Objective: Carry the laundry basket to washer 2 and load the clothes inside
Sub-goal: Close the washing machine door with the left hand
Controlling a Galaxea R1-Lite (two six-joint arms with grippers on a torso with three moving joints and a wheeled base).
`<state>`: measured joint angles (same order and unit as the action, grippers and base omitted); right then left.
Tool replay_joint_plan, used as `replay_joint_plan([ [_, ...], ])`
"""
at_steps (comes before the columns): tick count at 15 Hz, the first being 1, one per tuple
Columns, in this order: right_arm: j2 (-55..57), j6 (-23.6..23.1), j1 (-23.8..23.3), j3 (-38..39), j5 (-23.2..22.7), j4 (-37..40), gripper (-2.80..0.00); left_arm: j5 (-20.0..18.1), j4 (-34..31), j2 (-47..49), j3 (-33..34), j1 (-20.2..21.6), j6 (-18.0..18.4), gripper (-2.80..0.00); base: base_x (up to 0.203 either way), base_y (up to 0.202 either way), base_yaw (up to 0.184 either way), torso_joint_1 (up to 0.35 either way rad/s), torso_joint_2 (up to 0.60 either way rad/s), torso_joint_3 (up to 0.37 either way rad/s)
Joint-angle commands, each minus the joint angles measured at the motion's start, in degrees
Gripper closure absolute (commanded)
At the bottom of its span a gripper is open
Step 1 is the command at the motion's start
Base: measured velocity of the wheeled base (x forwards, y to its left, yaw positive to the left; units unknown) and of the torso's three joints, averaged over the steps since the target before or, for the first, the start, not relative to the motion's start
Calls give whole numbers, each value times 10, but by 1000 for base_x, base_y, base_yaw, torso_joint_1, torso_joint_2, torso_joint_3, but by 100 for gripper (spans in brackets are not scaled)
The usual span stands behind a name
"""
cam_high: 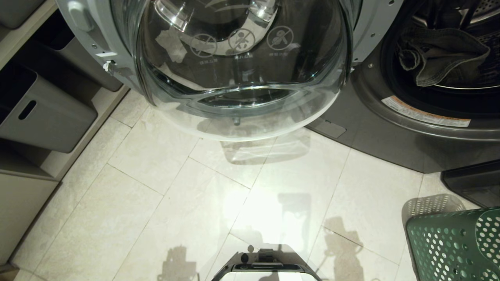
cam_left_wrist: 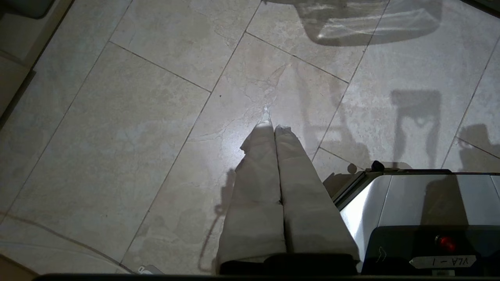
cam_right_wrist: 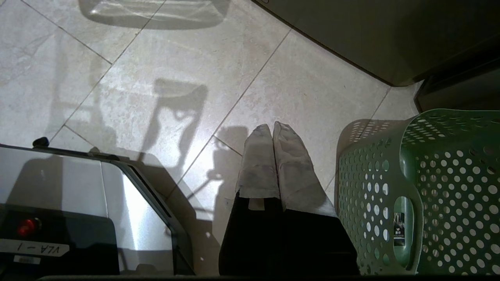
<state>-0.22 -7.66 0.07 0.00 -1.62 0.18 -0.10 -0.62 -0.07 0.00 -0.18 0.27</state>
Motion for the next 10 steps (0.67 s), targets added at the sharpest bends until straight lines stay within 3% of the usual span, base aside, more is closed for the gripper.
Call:
replay_joint_plan([
  [1,2,-1,0,0,0,0,0,0,0,-1,1,0,0,0,0,0,0,0,0,0],
  [7,2,-3,0,1,-1,-1,0,-1,-1,-1,1,0,5,0,0,0,0,1,1,11],
  [10,2,-3,0,1,-1,-1,0,-1,-1,0,0,0,5,0,0,0,0,1,4,163],
])
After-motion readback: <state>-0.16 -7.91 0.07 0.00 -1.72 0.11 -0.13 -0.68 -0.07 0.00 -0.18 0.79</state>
